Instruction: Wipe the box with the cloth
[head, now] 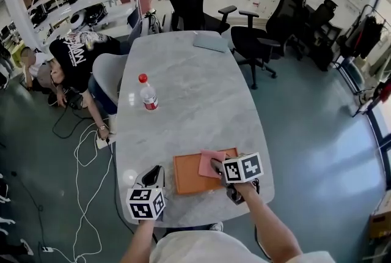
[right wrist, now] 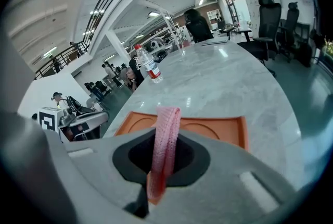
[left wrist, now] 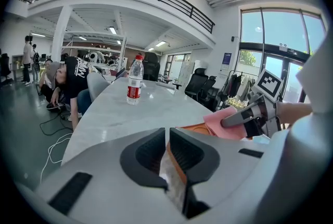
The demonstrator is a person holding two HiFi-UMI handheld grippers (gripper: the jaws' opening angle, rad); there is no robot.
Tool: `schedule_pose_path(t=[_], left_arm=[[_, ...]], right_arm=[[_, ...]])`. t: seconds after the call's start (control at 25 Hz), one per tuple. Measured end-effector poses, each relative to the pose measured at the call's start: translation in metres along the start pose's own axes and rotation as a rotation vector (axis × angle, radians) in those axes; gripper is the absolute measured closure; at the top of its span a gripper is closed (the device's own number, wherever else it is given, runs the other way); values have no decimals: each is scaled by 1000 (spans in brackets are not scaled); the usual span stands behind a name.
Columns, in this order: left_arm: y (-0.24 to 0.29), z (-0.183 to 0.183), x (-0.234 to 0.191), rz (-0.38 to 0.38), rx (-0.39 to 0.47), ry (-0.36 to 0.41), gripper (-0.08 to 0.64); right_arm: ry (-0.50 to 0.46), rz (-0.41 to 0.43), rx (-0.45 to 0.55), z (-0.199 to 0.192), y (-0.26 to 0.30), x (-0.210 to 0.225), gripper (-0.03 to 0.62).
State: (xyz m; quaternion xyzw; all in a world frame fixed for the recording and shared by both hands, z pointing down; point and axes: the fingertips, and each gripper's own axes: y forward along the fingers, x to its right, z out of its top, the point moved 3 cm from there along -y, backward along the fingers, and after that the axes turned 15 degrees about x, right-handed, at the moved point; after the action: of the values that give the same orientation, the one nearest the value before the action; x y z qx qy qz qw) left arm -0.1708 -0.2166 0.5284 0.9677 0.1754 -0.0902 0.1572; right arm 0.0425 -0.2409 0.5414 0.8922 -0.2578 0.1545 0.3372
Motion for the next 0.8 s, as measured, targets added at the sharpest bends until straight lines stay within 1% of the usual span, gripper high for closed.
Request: schedule_pose_path(t=[0.4, 0.56, 0.8], left_arm=[[-1, 2, 12, 0, 2, 4, 531], [0, -1, 14, 3, 4, 2, 531], [-8, -2, 21, 10, 5, 5, 531]], right_arm=[[27, -75, 33, 14, -31, 37, 578], [23, -102, 35, 14, -39, 50, 578], [48, -128, 50, 11, -54, 68, 578]])
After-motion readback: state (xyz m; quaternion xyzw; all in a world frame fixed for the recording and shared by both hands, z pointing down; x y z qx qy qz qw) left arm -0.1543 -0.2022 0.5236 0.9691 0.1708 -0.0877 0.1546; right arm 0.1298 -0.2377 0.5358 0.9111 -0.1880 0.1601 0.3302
